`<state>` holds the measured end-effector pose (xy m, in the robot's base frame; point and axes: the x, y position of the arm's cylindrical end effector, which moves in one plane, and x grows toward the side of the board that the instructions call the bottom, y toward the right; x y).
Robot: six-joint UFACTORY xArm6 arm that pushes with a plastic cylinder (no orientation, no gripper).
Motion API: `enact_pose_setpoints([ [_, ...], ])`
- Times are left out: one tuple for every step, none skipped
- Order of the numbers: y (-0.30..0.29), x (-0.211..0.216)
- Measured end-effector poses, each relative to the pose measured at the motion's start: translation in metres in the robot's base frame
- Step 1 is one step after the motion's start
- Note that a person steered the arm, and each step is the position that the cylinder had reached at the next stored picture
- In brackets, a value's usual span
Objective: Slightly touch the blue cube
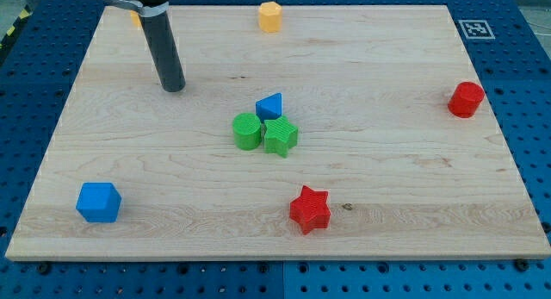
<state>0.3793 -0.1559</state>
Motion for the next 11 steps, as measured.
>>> enact_pose_setpoints([
  [-0.037,0.002],
  [-0.048,0.003],
  [-0.052,0.007],
  [-0.073,0.030],
  [-0.076,0.058],
  [-0.076,0.088],
  [-0.078,0.116],
  [-0.085,0.141],
  [-0.095,0.163],
  [-0.098,0.190],
  [-0.093,0.220],
])
